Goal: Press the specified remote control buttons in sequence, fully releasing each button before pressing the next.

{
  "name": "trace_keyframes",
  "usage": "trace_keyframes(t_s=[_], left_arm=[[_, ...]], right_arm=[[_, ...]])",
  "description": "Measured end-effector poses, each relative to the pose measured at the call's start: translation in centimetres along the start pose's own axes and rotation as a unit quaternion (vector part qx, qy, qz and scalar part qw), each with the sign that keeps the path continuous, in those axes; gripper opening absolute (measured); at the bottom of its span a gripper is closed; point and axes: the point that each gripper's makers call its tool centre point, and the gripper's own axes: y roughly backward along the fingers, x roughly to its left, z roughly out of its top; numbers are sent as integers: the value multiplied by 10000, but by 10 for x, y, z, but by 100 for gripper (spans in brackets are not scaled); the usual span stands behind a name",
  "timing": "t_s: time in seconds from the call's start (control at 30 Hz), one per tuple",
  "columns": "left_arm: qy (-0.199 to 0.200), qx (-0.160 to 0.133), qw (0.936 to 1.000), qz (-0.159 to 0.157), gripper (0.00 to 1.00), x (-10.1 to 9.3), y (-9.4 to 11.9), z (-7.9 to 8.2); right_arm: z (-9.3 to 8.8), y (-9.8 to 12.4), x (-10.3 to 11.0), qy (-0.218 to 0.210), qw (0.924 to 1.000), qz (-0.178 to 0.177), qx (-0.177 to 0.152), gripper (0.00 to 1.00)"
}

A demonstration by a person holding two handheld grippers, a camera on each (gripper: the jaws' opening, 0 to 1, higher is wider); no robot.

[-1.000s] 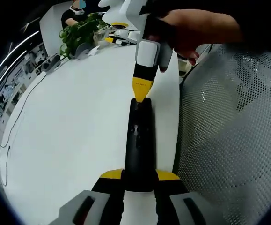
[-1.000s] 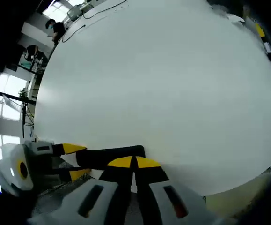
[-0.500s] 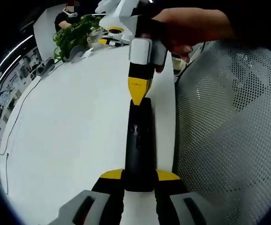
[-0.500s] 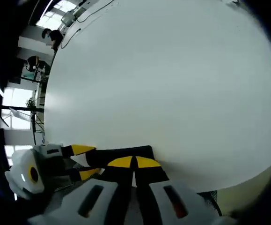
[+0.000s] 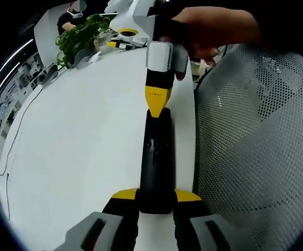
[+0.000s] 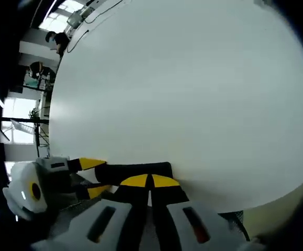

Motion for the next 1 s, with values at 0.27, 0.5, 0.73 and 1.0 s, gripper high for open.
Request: trace_keyframes(t_s=[0.27,0.5,0.73,1.0], left_arm=[[-43,-11,10000,3,25,0,1,0],[-77,-15,10000,-16,25,0,1,0],[-117,-15,9999,-23,25,-1,1,1],[-107,-76,9999,-25,25,-1,1,1]], right_arm=[[-2,-2,0,479,9981,-379,-83,0],[-1,-1,-2,421,9984,-345,-176,0],[0,0,-2,40,9998,54,-206,0],[1,0,0,69,9999,-28,-100,0]])
